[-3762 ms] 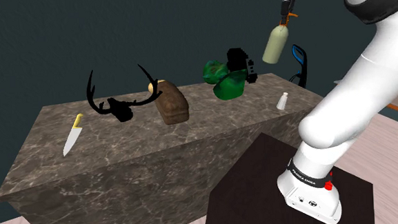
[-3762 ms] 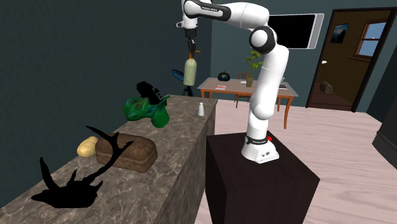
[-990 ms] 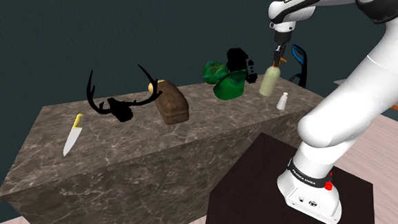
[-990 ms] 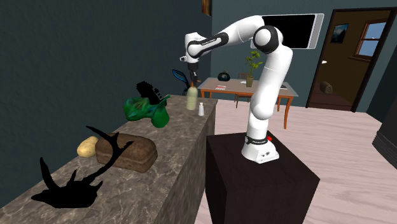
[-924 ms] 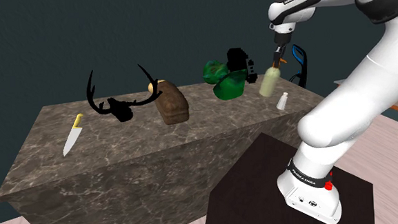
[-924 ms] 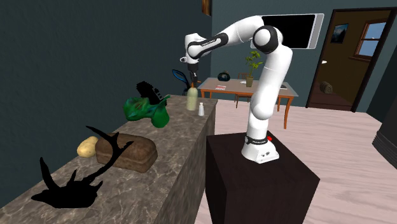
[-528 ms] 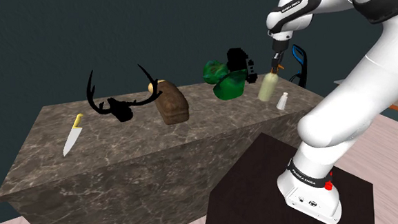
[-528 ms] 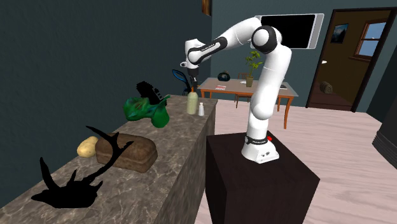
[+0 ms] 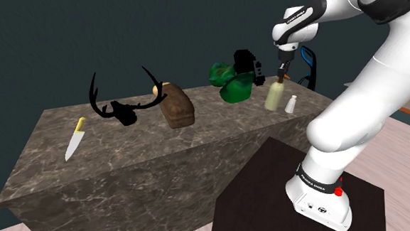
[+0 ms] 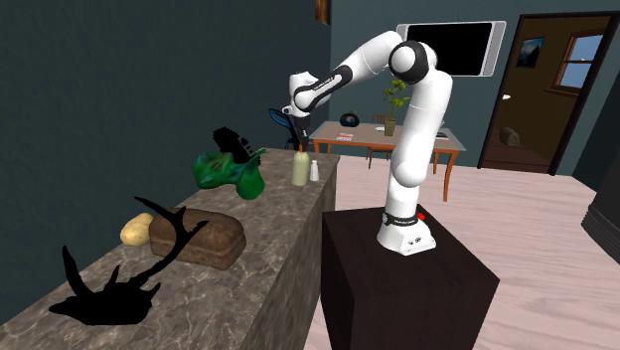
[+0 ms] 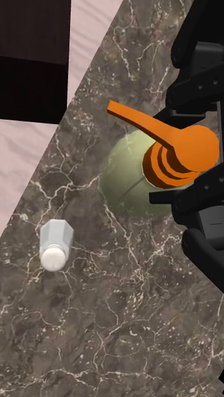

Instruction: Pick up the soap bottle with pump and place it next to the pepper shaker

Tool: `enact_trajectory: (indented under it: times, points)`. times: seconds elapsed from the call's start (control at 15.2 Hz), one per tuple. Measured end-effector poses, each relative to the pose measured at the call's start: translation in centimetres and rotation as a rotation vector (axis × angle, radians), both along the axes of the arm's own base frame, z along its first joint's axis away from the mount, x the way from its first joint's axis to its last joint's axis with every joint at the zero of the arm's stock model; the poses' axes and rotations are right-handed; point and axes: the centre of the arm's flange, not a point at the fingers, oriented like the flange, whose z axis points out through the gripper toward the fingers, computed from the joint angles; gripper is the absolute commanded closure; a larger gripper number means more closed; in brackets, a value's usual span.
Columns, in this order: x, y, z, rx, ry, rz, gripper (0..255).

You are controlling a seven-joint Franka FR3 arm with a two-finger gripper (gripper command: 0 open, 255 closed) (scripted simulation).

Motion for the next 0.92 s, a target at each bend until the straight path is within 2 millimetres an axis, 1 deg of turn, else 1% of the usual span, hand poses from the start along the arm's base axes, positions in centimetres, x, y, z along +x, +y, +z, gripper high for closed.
enact_trajectory:
  times: [0.13,0.53,0.59,0.92]
  points:
    - [0.04,0.00,-1.00,0.000,0.000,0.000,255]
    - [0.01,-0.03,-1.33,0.000,0.000,0.000,255]
    - [0.02,-0.03,-1.33,0.000,0.000,0.000,0]
    - [0.02,-0.03,-1.31,-0.001,-0.001,0.000,0]
